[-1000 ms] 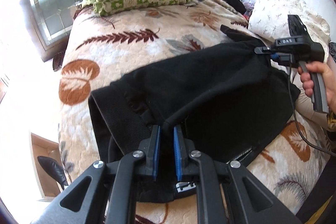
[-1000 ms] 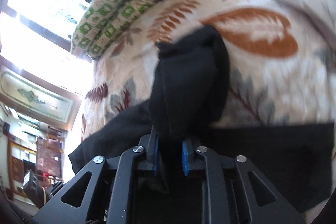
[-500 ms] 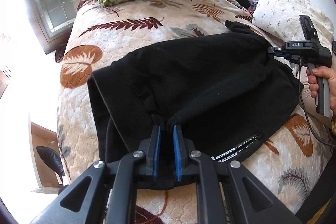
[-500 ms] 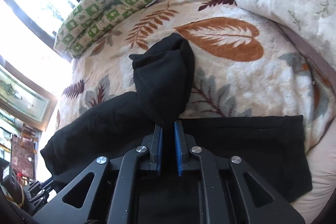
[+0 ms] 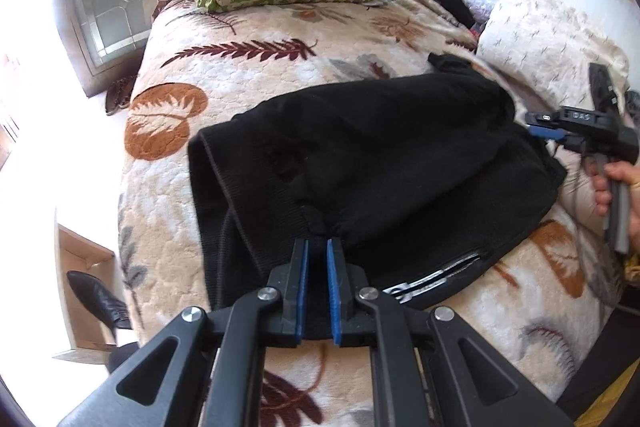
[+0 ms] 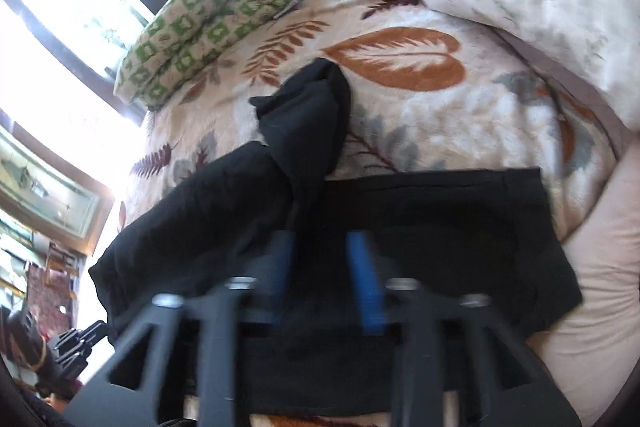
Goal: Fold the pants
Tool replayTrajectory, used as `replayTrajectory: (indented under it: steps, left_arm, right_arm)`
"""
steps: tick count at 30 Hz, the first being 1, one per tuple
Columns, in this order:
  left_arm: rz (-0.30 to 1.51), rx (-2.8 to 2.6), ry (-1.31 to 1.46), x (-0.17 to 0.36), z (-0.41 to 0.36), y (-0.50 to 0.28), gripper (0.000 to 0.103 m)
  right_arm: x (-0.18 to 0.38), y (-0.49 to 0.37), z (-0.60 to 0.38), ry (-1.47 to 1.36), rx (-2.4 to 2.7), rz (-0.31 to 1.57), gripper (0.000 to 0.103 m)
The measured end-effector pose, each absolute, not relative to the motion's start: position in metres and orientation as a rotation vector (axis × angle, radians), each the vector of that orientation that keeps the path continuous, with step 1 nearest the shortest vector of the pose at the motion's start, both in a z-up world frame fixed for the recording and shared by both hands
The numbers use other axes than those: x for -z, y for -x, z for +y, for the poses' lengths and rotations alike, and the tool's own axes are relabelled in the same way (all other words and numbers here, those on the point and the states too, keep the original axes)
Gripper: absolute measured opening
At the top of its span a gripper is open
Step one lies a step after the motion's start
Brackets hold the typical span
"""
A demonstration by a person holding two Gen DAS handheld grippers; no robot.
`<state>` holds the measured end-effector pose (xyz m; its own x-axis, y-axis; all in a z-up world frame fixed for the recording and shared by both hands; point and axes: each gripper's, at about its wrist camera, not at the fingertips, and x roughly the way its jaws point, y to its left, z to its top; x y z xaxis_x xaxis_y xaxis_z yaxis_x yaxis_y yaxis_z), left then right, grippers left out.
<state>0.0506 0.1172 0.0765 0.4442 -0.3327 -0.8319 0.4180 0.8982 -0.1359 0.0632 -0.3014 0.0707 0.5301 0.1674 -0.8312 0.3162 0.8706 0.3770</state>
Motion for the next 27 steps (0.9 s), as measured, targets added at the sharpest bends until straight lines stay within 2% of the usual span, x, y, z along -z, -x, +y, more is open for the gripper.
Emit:
replayTrajectory:
  steps: [1,2,4,6,10,14,20,23,25,27]
  left_arm:
    - [1.013,0.478,-0.078,-0.077,0.116,-0.051,0.017]
    - [1.019,0.475,-0.071,-0.077,0.115,-0.052,0.021]
    - [1.029,0.461,-0.074,-0.076,0.113,-0.053,0.047]
    - [1.028,0.448,-0.064,-0.076,0.113,-0.052,0.060]
    - [1.044,0.417,0.106,-0.079,0.129,-0.048,0.069]
    - [1.107,0.364,0.275,-0.067,0.139,-0.051,0.069]
    - [1.133,0.215,0.230,-0.055,0.139,-0.071,0.069]
    - [1.145,0.220,0.238,-0.052,0.134,-0.079,0.066]
    - [1.152,0.218,0.192,-0.051,0.125,-0.084,0.043]
    - [1.154,0.204,0.127,-0.051,0.117,-0.087,0.041]
  right_arm:
    - [-0.073,-0.066,-0.297,-0.508,0.086,1.000,0.066]
    - [-0.075,-0.067,-0.294,-0.485,0.084,0.987,0.066]
    - [-0.076,-0.080,-0.286,-0.438,0.072,0.986,0.066]
    - [-0.073,-0.093,-0.284,-0.432,0.073,0.996,0.066]
    - [-0.070,-0.112,-0.288,-0.441,0.090,1.003,0.066]
    - [-0.062,-0.117,-0.288,-0.440,0.104,1.014,0.063]
    - [-0.045,-0.111,-0.292,-0.501,0.112,1.037,0.055]
    - [-0.039,-0.112,-0.292,-0.508,0.083,1.043,0.037]
    - [-0.038,-0.115,-0.289,-0.489,0.063,1.047,0.021]
    - [-0.039,-0.119,-0.286,-0.466,0.050,1.052,0.013]
